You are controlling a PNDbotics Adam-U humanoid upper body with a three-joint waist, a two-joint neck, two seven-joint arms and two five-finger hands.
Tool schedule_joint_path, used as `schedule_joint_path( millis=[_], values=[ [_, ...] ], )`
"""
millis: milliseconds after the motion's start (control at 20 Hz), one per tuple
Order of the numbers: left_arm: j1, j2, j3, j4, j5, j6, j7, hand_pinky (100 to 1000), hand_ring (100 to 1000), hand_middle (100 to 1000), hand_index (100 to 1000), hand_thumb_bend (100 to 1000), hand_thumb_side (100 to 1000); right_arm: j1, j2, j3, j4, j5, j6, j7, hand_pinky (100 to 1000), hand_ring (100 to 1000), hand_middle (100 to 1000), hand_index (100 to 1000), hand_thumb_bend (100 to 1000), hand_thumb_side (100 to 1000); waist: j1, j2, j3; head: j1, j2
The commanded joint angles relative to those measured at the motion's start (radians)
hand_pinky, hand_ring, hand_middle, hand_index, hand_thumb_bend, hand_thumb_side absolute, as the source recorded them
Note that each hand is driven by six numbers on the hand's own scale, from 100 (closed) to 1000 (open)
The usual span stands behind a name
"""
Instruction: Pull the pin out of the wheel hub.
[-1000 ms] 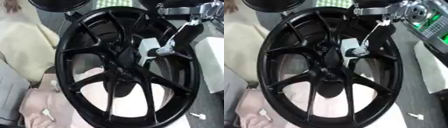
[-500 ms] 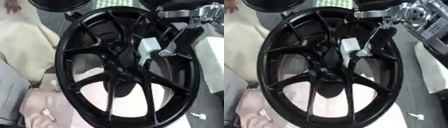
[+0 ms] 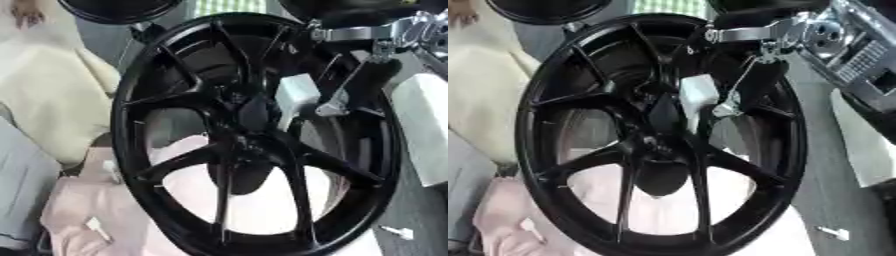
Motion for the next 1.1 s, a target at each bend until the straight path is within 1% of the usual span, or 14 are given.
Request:
schedule_joint_path(
  millis=[50,200,250,500,550,650,750,850,950,1100],
  values=[
    [-0.009,0.02,0.002,-0.015,-0.001,0.0,-0.003,698,523,489,601,836,500,-0.01,-0.011,-0.016,-0.01,-0.003,0.004,-0.007,816,725,566,647,400,100,0.007,-0.017,0.002,0.003,-0.008],
    [-0.009,0.02,0.002,-0.014,-0.001,0.0,-0.003,698,523,489,601,835,500,-0.005,-0.012,-0.021,-0.032,-0.032,0.026,-0.039,805,699,527,606,388,100,0.007,-0.018,0.002,0.001,-0.009],
    [-0.01,0.02,0.002,-0.014,-0.001,0.0,-0.003,699,523,489,601,835,501,-0.004,-0.013,-0.021,-0.037,-0.04,0.035,-0.046,794,673,498,574,387,100,0.007,-0.019,0.002,0.001,-0.009],
    [-0.01,0.02,0.002,-0.013,-0.002,0.0,-0.004,699,523,489,601,836,502,0.007,-0.019,-0.03,-0.057,-0.067,0.069,-0.071,776,632,443,524,408,100,0.007,-0.02,0.002,0.0,-0.01],
    [-0.01,0.02,0.002,-0.013,-0.003,0.0,-0.004,699,523,489,601,836,502,0.009,-0.02,-0.035,-0.062,-0.071,0.075,-0.077,771,619,425,508,419,149,0.007,-0.02,0.002,-0.001,-0.009],
    [-0.009,0.021,0.002,-0.013,-0.003,0.0,-0.003,699,523,489,601,836,502,0.017,-0.026,-0.05,-0.077,-0.078,0.088,-0.093,765,606,411,494,428,204,0.007,-0.02,0.002,-0.001,-0.008],
    [-0.009,0.021,0.003,-0.013,-0.002,0.0,-0.003,699,523,489,601,836,502,0.028,-0.036,-0.074,-0.099,-0.084,0.096,-0.113,763,601,402,486,432,242,0.007,-0.021,0.001,-0.001,-0.007],
    [-0.008,0.021,0.003,-0.013,-0.002,-0.001,-0.002,699,523,490,602,836,502,0.041,-0.05,-0.11,-0.127,-0.088,0.101,-0.138,761,597,396,479,435,273,0.007,-0.021,0.0,-0.002,-0.006],
    [-0.007,0.021,0.004,-0.012,-0.002,-0.001,-0.001,699,524,490,602,836,502,0.057,-0.066,-0.159,-0.16,-0.093,0.104,-0.169,761,592,389,472,438,302,0.008,-0.022,-0.003,-0.001,-0.005],
    [-0.006,0.021,0.006,-0.012,-0.001,-0.002,0.0,699,524,490,601,836,502,0.093,-0.094,-0.241,-0.198,-0.119,0.114,-0.217,764,590,388,471,438,306,0.008,-0.022,-0.008,0.0,-0.005]
  ],
)
